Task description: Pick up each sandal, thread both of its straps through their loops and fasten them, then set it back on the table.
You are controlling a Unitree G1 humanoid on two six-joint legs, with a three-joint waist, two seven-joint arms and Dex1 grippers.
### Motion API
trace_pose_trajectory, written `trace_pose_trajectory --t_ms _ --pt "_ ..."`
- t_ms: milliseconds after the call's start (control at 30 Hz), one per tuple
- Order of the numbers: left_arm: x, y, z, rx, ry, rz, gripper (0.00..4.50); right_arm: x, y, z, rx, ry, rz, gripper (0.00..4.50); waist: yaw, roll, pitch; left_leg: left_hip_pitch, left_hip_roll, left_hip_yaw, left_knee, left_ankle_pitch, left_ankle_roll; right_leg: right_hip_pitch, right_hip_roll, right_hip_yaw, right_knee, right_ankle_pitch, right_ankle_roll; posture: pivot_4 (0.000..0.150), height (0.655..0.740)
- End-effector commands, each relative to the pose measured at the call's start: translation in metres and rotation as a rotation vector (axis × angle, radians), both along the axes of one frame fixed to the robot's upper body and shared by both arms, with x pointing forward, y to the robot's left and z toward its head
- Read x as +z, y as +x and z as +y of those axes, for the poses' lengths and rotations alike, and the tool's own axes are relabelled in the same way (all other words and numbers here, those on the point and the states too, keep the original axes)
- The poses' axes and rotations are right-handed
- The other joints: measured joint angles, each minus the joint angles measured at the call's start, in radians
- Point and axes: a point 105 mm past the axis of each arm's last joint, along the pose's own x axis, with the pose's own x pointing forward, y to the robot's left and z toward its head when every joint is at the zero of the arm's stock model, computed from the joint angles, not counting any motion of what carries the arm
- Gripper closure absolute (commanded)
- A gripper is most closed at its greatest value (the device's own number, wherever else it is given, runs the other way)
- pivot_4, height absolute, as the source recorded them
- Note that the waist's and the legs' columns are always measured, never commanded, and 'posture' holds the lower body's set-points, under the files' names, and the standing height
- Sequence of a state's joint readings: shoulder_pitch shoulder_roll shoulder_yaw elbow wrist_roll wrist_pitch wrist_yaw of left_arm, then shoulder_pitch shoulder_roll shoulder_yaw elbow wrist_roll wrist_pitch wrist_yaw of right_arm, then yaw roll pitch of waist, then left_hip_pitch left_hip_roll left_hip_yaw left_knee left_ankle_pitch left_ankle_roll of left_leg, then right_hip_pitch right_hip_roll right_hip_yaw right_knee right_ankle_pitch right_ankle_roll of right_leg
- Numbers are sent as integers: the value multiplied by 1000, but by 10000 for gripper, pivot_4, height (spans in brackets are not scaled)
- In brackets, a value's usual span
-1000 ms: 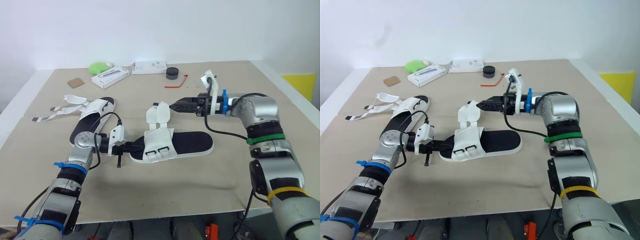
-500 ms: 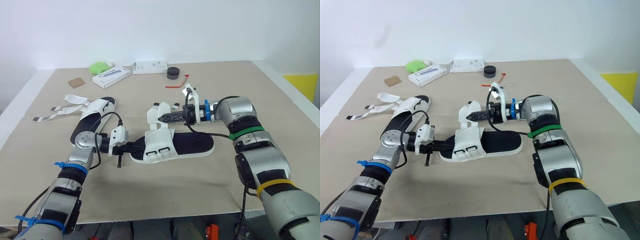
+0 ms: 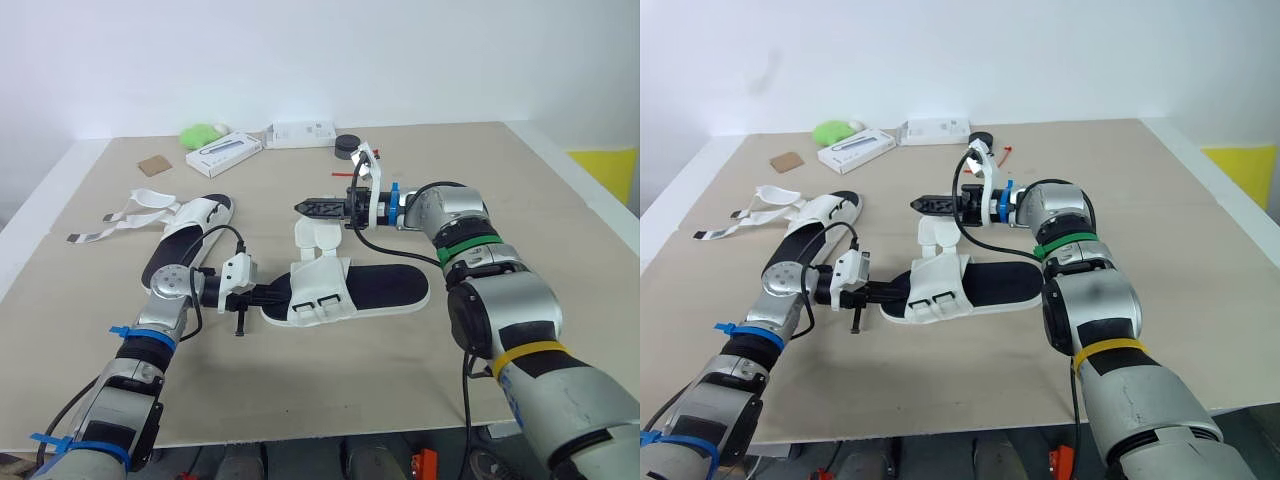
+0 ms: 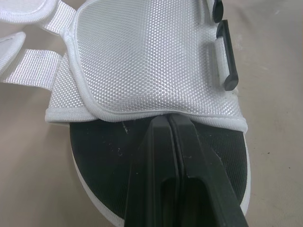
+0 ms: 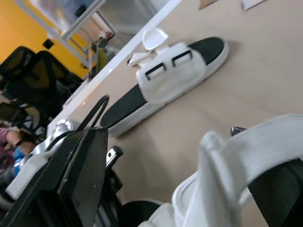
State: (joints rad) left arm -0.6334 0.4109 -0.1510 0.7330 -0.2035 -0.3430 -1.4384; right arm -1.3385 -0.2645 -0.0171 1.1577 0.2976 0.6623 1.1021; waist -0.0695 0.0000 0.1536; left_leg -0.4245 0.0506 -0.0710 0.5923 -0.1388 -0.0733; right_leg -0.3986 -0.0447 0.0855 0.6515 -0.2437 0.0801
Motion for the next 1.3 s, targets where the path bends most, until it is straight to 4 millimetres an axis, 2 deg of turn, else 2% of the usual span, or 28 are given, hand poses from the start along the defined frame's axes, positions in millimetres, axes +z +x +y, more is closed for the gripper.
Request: trace_pose_trajectory --t_ms 33,133,233,267,333,400,533,633,733,800,900,1033,1133,1233,1300 --pt "-56 -26 4 -27 146 196 45000 23 4 2 -8 23 -78 8653 0 0 0 0 0 0 0 0 0 0 0 0 0 0 0 1500 7400" --pt "-57 -26 3 -26 142 195 45000 21 4 0 -2 25 -88 19486 0 0 0 0 0 0 0 0 0 0 0 0 0 0 0 1500 7400" --pt "-56 -26 2 -29 140 195 45000 27 0 0 39 45 -146 34038 0 0 0 0 0 0 0 0 0 0 0 0 0 0 0 1500 7400" --pt "-56 -26 2 -30 139 194 45000 29 -1 0 52 41 -186 41257 0 0 0 0 0 0 0 0 0 0 0 0 0 0 0 1500 7400" --pt "-56 -26 1 -31 139 195 45000 31 -3 -1 80 11 -281 44457 0 0 0 0 0 0 0 0 0 0 0 0 0 0 0 1500 7400" --pt "-56 -26 1 -32 139 195 45000 27 -11 -1 146 -38 -369 44457 0 0 0 0 0 0 0 0 0 0 0 0 0 0 0 1500 7400" --pt "-57 -27 0 -38 138 198 45000 -3 -60 -5 352 -280 -820 44457 10 -2 -7 0 -1 -2 0 -2 -3 2 2 2 0 -4 2 1500 7400" --pt "-57 -28 -1 -40 137 200 45000 -13 -86 -4 419 -315 -964 44457 10 1 -9 1 -1 -2 -1 -4 -6 3 2 3 -1 -6 5 1500 7400" --pt "-58 -29 -1 -41 137 204 45000 -25 -108 -3 484 -388 -1249 44457 11 0 -11 2 -1 -3 -1 -4 -6 4 3 3 -1 -8 1 1500 7400" --pt "-59 -29 -1 -43 138 206 45000 -39 -115 -8 547 -475 -1444 44457 11 -4 -12 5 -1 -2 -1 -4 -6 6 3 3 -1 -8 0 1500 7400" --pt "-59 -29 -2 -46 138 207 45000 -43 -119 -15 538 -488 -1660 44457 12 -6 -11 5 -1 -1 -1 -4 -7 8 2 4 -4 -8 1 1500 7400" --pt "-59 -29 -3 -48 136 208 45000 -53 -128 -22 600 -496 -1797 44457 17 -6 -11 6 -1 -1 -3 -4 -7 8 3 4 -4 -9 0 1500 7400" --pt "-59 -29 -4 -49 135 208 45000 -71 -143 -32 676 -486 -1877 44457 23 -8 -12 8 -2 -1 -5 -4 -7 9 3 5 -4 -11 0 1500 7400" --pt "-59 -28 -4 -48 133 208 45000 -73 -143 -36 663 -485 -1927 44457 22 -10 -13 12 -3 -1 -8 -6 -7 12 3 10 -4 -14 -1 1500 7400" --pt "-59 -28 -5 -50 133 209 45000 -76 -137 -41 657 -528 -1923 36614 22 -11 -13 16 -3 0 -8 -8 -6 16 3 11 -4 -16 -1 1500 7400"
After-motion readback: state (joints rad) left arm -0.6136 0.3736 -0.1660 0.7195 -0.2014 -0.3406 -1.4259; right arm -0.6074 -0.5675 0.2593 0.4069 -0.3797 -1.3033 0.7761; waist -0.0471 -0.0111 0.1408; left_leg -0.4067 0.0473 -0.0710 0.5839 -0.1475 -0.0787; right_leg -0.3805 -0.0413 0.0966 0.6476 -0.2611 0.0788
